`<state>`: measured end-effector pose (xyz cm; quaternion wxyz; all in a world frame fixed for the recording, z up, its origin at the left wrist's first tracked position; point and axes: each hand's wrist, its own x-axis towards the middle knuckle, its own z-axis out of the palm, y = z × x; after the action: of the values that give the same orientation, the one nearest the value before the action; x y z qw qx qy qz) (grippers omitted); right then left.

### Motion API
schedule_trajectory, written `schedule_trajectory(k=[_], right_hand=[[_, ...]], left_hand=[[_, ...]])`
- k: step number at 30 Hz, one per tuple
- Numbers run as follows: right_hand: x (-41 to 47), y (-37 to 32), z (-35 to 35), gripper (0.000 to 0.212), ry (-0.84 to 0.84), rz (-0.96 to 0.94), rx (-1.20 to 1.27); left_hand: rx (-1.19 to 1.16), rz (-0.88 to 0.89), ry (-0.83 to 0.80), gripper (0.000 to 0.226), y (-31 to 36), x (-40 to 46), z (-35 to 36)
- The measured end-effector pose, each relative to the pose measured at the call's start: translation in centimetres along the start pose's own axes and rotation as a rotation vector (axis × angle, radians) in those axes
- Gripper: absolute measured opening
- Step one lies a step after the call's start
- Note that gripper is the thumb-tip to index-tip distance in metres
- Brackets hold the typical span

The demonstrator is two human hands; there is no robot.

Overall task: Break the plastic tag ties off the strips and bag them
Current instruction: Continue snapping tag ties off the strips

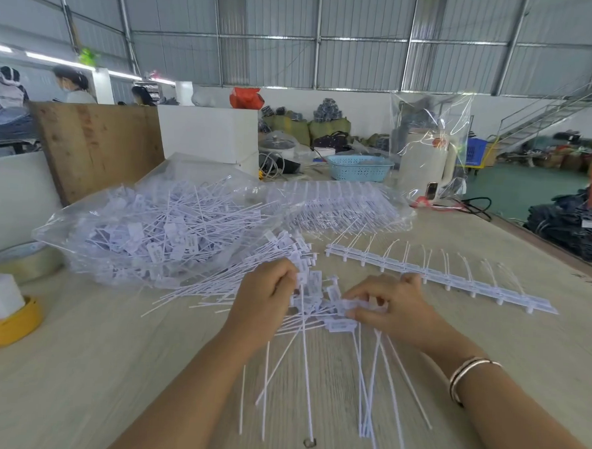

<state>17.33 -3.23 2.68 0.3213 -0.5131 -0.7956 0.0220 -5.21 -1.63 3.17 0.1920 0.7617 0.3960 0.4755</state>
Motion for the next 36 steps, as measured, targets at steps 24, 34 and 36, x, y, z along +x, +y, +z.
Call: schedule_trajectory(k=[24,34,36], right_hand=[[0.5,-2.6,2.0,0.032,0.07,-0.03,0.073],[0.5,-2.8,2.3,0.021,-0.001,-0.044,0.214],[0.6,-2.8,2.2,0.022,0.054,-0.043,0.186]], left_hand=[[0.206,-0.002,-0.147,0.011,-0.8,-0.4,1.2],[0.269,0.017,-0.163,0.02,-0.6,-0.4,1.3],[0.264,0.031,-0.175,0.022,-0.6,-0.4,1.2]])
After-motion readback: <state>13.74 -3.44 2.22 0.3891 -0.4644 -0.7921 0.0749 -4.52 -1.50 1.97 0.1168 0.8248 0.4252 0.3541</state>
